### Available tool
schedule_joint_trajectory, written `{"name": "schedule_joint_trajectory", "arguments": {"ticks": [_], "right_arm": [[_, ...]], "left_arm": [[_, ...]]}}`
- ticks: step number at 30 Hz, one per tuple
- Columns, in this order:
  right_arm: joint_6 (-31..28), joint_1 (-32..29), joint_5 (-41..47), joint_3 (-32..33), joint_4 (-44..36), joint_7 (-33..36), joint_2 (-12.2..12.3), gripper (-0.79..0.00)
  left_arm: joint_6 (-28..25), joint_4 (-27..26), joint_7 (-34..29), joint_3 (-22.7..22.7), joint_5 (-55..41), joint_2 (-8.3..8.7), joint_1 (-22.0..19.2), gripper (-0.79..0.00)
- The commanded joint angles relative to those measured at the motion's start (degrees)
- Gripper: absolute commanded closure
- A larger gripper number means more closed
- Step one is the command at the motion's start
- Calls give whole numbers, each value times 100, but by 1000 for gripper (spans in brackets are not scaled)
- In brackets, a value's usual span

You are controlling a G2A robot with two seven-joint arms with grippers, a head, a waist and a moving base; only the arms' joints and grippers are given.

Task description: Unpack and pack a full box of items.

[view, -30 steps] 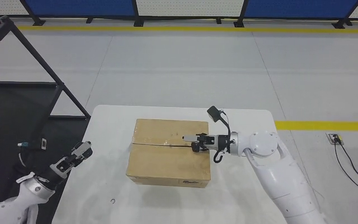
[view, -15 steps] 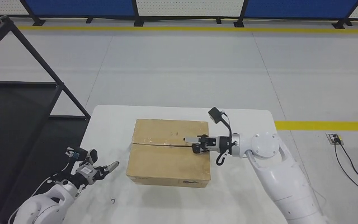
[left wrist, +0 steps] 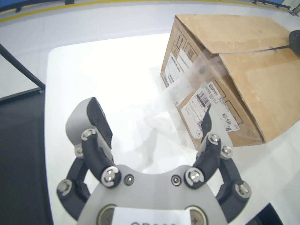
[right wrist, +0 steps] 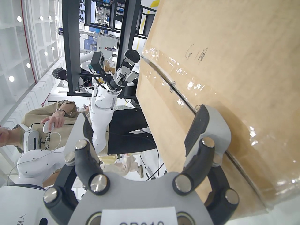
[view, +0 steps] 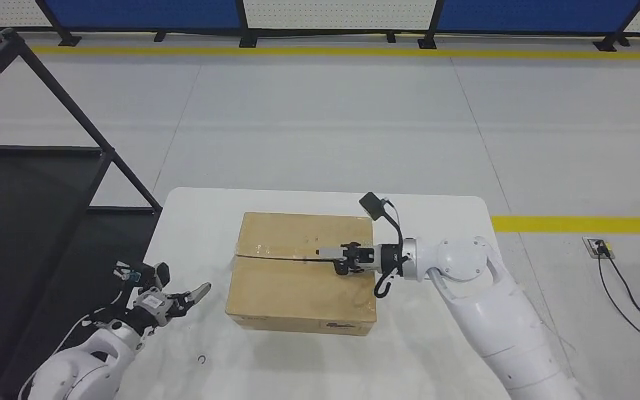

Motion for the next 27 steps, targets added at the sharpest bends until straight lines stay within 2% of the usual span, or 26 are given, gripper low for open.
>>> {"name": "schedule_joint_trajectory", "arguments": {"ticks": [1, 6, 14, 19, 27], "right_arm": [[-29, 33, 81, -22, 69, -25, -10, -785], [-79, 136, 318, -70, 291, -133, -45, -785], [-126, 306, 449, -225, 550, -118, -92, -785], [-154, 376, 526, -300, 665, -109, -117, -785], [-155, 458, 567, -395, 730, -145, -146, -785]], "left_arm": [[203, 22, 282, 110, 816, -3, 1, -785], [552, 168, 750, 472, 2014, -15, -65, -785], [1109, 620, 1284, 1079, 3130, -79, -469, -785], [1566, 1010, 1453, 1503, 3578, -159, -779, -785], [2081, 1591, 1593, 1991, 3727, -307, -1250, -785]]}}
